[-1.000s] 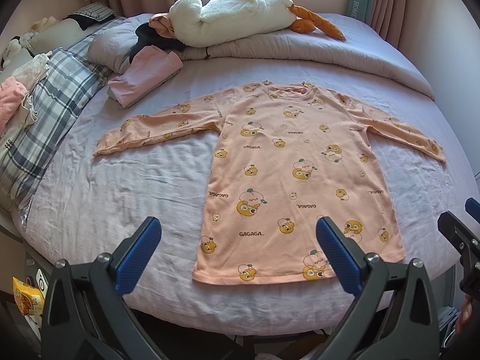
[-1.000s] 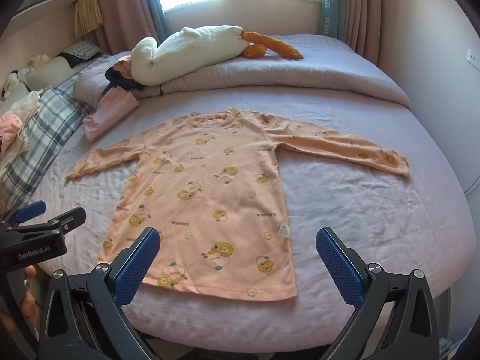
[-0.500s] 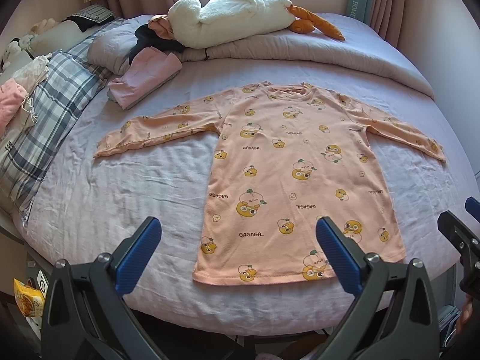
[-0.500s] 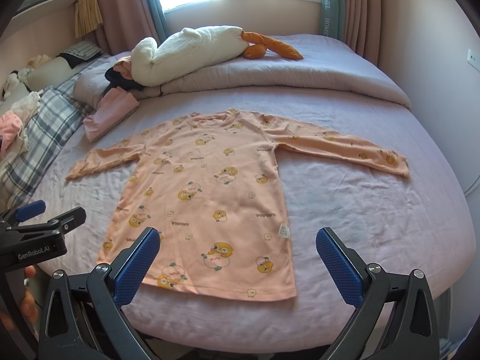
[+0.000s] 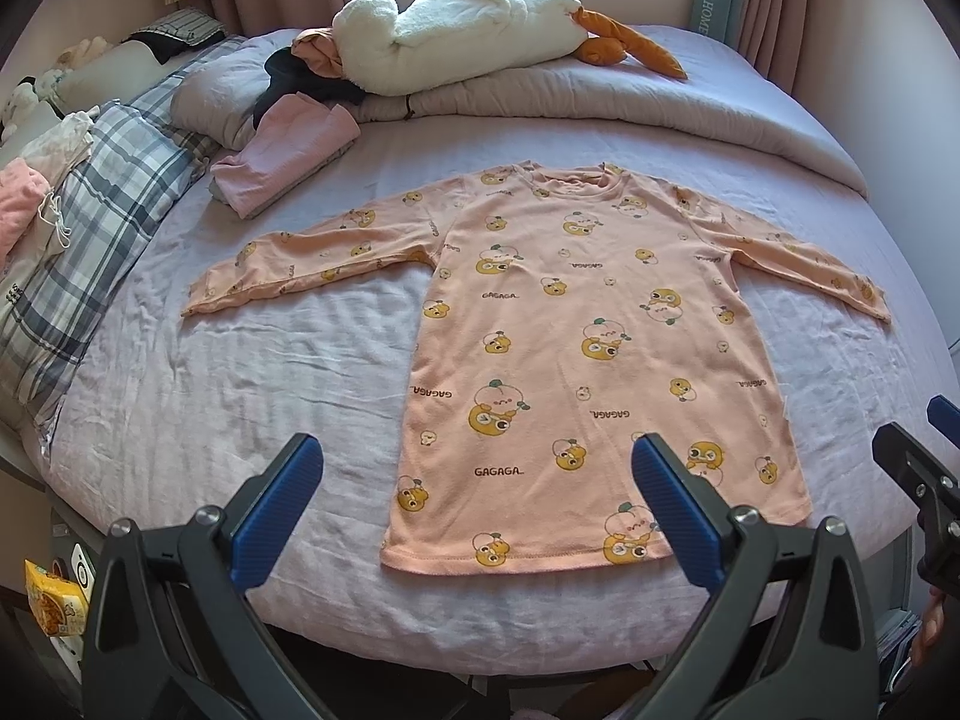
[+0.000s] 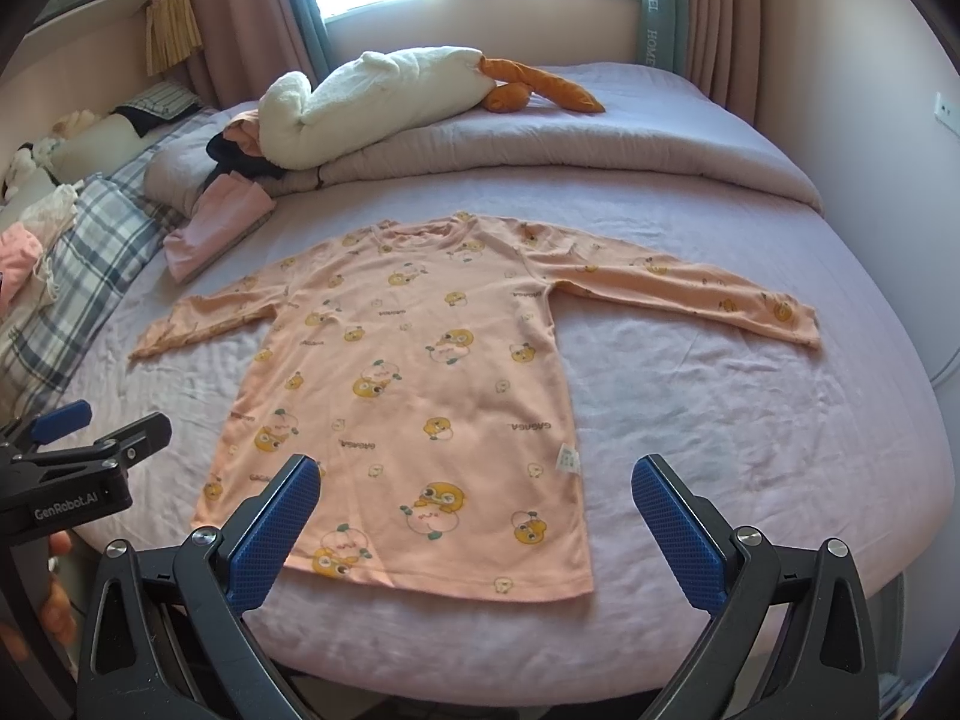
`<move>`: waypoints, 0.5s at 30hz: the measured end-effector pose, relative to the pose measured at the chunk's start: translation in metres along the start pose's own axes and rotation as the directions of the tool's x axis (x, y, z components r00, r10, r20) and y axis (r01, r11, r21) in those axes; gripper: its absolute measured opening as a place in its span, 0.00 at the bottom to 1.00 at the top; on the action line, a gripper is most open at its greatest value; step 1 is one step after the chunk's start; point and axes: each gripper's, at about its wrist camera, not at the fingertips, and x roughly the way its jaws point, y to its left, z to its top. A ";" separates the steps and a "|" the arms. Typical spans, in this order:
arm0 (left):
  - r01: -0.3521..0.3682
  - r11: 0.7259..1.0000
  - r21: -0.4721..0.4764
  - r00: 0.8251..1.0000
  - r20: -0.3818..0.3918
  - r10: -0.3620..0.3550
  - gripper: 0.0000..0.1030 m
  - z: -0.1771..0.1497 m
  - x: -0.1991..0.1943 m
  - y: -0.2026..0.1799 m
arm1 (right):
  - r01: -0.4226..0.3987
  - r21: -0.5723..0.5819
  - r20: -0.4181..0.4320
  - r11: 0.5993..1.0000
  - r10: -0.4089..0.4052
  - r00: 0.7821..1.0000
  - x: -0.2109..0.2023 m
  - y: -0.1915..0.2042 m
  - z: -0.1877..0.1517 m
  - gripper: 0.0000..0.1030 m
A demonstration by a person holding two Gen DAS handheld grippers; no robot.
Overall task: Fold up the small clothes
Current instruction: 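Grasp the cuff of the sleeve with the right gripper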
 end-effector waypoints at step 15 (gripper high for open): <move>0.425 0.903 -0.067 0.898 0.159 -0.411 1.00 0.015 0.024 -0.004 | -0.492 0.343 0.281 0.800 0.412 0.867 0.038 -0.105 -0.020 1.00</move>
